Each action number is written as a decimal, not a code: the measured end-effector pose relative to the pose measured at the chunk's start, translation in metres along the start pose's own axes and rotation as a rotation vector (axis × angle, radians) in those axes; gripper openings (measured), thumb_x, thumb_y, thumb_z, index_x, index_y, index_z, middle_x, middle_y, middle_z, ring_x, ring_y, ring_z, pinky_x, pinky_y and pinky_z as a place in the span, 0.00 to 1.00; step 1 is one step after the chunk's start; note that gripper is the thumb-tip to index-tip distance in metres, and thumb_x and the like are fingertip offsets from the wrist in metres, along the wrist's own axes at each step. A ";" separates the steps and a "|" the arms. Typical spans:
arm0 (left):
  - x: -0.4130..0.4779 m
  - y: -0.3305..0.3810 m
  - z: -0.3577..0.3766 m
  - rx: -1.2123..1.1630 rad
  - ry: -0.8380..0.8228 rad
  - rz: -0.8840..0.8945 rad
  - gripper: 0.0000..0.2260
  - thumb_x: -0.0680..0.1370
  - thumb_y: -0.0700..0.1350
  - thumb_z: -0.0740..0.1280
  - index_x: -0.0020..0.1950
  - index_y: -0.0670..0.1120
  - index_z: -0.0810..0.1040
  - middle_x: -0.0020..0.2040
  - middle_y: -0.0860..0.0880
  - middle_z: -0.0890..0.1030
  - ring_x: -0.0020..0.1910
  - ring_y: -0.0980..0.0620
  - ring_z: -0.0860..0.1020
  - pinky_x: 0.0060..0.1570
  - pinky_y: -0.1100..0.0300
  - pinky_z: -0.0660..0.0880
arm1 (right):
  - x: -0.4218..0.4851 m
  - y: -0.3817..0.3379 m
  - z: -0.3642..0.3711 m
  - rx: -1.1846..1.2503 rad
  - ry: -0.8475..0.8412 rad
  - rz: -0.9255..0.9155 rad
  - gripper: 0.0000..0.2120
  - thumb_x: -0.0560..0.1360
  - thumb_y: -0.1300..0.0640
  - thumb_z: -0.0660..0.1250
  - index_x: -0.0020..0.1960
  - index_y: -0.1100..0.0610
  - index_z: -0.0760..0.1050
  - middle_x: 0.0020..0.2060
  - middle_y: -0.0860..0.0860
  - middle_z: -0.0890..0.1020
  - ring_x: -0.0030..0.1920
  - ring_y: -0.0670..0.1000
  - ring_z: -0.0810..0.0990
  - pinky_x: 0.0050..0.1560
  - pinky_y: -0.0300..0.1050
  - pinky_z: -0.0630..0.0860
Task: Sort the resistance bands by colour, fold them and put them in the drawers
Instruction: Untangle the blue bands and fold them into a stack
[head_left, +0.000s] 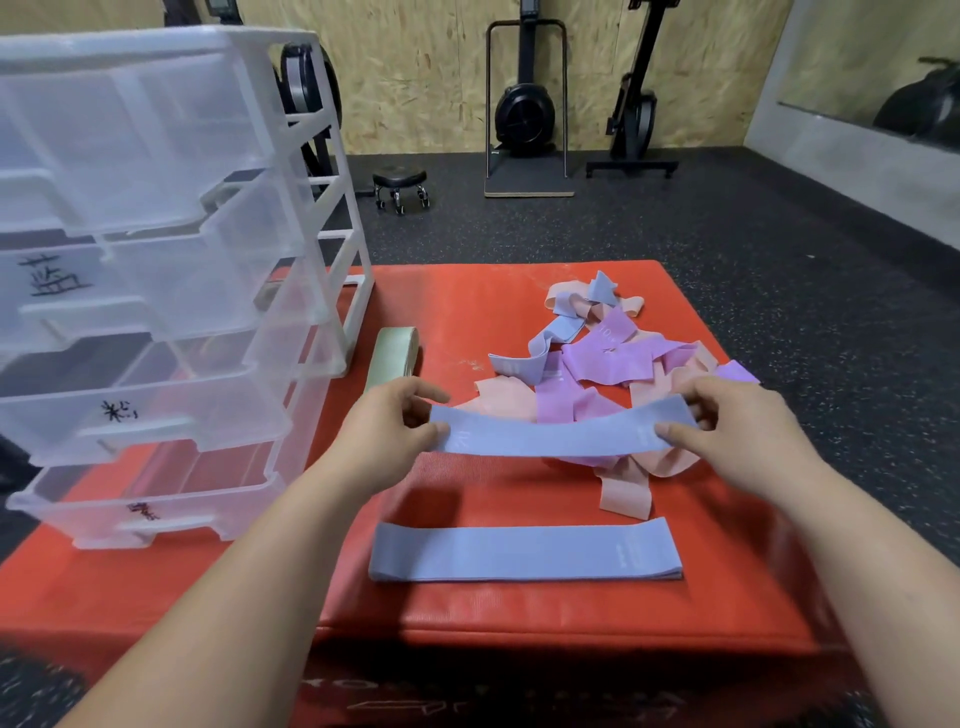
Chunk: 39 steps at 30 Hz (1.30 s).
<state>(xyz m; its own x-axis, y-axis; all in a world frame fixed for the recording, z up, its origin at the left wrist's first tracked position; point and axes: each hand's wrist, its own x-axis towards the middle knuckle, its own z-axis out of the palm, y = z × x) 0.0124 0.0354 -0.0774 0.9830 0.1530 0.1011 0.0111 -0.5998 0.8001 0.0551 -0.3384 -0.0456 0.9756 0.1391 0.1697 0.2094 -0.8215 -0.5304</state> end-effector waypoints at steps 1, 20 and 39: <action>-0.003 -0.001 -0.003 -0.037 0.008 -0.013 0.14 0.73 0.40 0.76 0.54 0.55 0.84 0.42 0.49 0.85 0.41 0.45 0.85 0.50 0.47 0.84 | -0.002 0.000 0.000 -0.013 -0.002 0.003 0.09 0.71 0.55 0.80 0.47 0.48 0.82 0.37 0.40 0.82 0.39 0.38 0.80 0.36 0.28 0.68; -0.088 -0.003 -0.025 0.210 0.072 -0.007 0.13 0.71 0.38 0.74 0.47 0.55 0.82 0.39 0.55 0.84 0.38 0.59 0.82 0.41 0.61 0.78 | -0.062 -0.005 0.006 0.165 -0.177 0.022 0.11 0.72 0.57 0.79 0.50 0.46 0.82 0.34 0.48 0.85 0.33 0.47 0.80 0.40 0.46 0.73; -0.104 -0.021 -0.015 0.582 -0.053 0.069 0.17 0.74 0.46 0.71 0.63 0.54 0.82 0.54 0.51 0.79 0.56 0.45 0.75 0.58 0.51 0.75 | -0.087 -0.004 0.030 -0.261 -0.130 -0.037 0.16 0.70 0.47 0.77 0.56 0.39 0.79 0.48 0.43 0.77 0.48 0.48 0.78 0.49 0.49 0.77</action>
<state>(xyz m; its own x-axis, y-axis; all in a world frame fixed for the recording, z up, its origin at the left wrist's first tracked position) -0.0928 0.0436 -0.0960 0.9927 0.0679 0.0998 0.0308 -0.9418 0.3347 -0.0282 -0.3304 -0.0830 0.9713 0.2278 0.0678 0.2376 -0.9266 -0.2914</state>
